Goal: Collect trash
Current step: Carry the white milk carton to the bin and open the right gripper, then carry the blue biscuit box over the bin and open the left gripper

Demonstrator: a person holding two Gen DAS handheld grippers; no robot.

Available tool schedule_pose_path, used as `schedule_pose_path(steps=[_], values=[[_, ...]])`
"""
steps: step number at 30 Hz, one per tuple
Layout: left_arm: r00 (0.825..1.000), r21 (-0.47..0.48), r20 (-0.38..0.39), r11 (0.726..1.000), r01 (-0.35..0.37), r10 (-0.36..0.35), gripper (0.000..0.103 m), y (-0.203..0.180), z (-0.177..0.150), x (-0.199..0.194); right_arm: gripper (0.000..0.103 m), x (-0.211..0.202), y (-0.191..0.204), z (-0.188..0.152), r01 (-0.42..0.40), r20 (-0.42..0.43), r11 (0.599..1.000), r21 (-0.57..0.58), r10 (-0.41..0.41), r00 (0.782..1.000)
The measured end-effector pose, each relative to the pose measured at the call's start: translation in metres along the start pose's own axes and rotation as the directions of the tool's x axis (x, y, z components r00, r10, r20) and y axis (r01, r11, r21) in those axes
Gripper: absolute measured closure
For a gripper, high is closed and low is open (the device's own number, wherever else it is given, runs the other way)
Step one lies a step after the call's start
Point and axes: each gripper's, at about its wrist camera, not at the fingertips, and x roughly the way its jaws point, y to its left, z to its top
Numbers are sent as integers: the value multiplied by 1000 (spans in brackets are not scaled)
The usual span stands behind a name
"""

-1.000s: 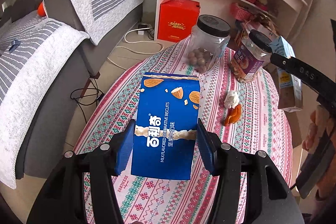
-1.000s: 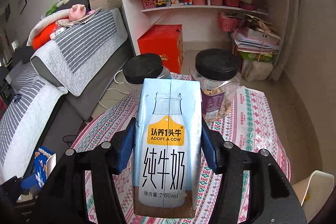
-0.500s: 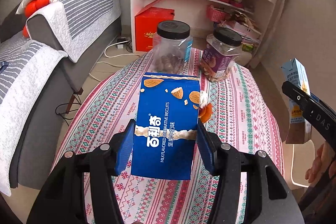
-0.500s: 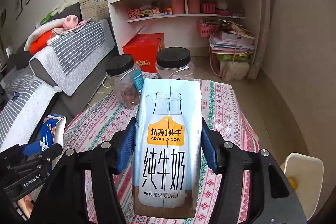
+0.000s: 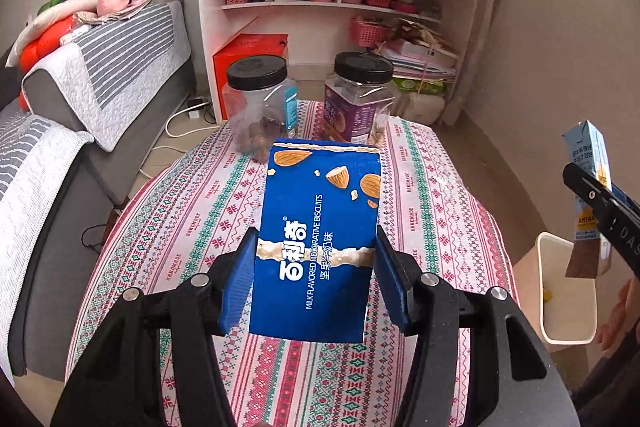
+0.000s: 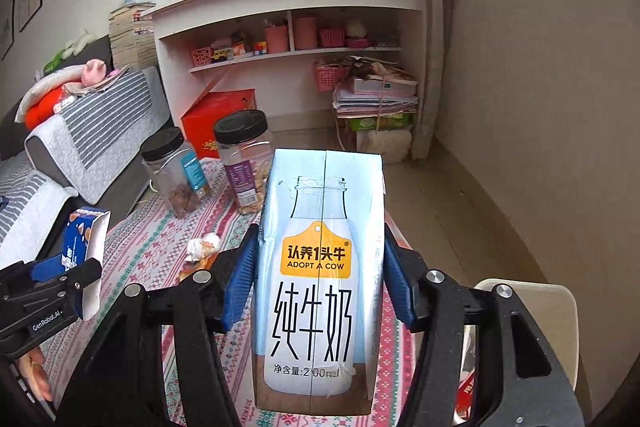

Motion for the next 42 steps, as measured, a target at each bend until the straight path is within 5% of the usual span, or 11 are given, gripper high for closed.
schedule_pose_path(steps=[11,20,25,35,42], values=[[998,83,-12,995,63,-62,48,-46,-10,-4,48,-33,-75,-6,122,8,986,112,-124,992],[990,142,-61,981,135,-128,48,-91,-23,0,47,-53,-148,-22,297,-60,932,206,-291,955],[981,185,-85,964,190,-177,48,-131,-26,3,22,-70,-188,-33,400,-89,879,260,-391,916],[934,277,-141,893,356,-329,48,-248,-30,-1,8,-109,-239,-47,464,-80,787,406,-476,876],[879,298,-216,828,475,-426,48,-322,-31,2,7,-125,-258,-57,494,-75,721,486,-528,846]])
